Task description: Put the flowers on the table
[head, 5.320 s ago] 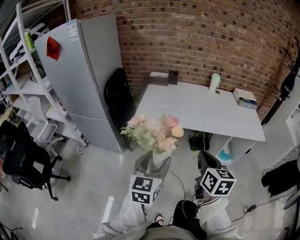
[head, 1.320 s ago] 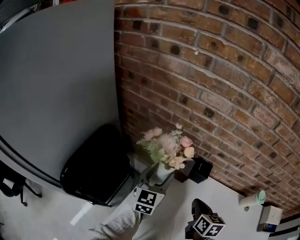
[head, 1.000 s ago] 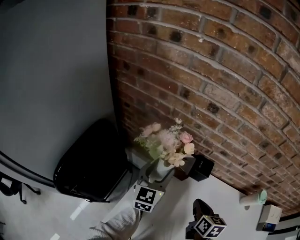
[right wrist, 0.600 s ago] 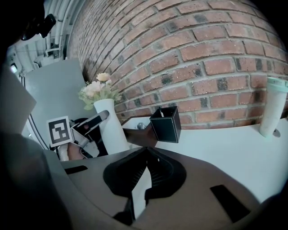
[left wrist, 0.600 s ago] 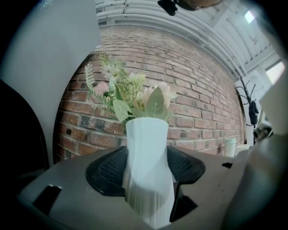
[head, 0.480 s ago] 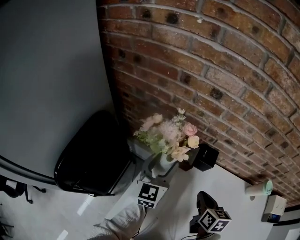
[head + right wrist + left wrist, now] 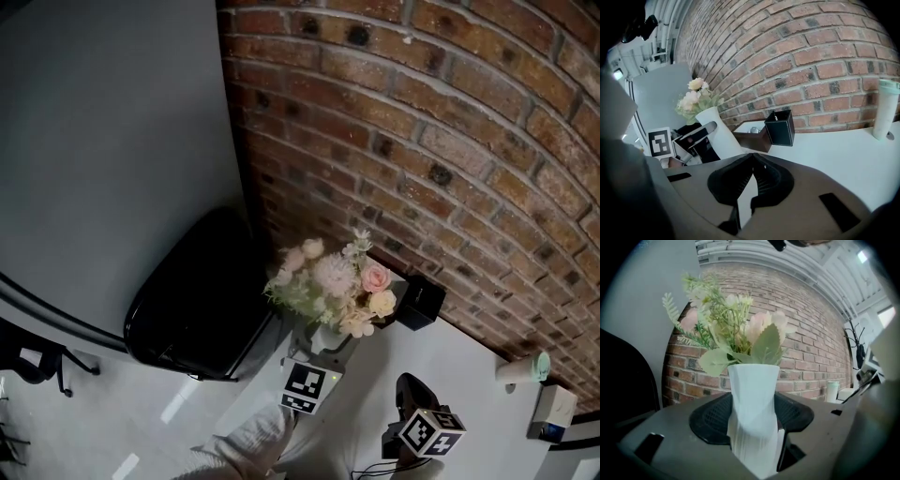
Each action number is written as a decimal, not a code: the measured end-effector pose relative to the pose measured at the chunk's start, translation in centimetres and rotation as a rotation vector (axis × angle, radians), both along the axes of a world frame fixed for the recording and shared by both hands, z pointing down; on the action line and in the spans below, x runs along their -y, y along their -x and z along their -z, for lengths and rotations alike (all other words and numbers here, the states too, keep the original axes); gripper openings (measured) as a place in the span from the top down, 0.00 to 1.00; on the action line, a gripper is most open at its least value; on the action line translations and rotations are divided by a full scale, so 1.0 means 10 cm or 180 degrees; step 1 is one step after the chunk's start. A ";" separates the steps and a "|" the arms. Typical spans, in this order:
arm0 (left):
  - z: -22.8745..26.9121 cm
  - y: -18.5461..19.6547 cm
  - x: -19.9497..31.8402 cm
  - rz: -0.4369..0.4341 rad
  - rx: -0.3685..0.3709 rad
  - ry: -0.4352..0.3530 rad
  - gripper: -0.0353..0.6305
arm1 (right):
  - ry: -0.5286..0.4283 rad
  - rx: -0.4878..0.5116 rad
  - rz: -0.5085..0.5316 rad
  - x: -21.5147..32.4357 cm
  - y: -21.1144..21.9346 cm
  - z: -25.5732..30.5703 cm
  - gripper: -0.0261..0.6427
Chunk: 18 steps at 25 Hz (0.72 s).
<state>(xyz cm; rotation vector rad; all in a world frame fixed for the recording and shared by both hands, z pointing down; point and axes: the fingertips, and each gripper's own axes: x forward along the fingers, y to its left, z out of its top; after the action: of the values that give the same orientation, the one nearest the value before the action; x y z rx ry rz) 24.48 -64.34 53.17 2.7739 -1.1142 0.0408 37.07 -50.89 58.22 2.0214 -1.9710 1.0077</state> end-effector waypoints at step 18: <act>-0.06 -0.05 -0.26 -0.0073 0.0120 0.0047 0.51 | -0.0018 -0.0056 -0.0009 -0.35 0.02 0.12 0.92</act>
<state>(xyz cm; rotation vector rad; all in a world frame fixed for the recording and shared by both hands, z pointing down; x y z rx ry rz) 24.94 -61.72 53.74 2.7841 -1.0866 0.1039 36.87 -47.39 57.05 2.0295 -1.9652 0.9826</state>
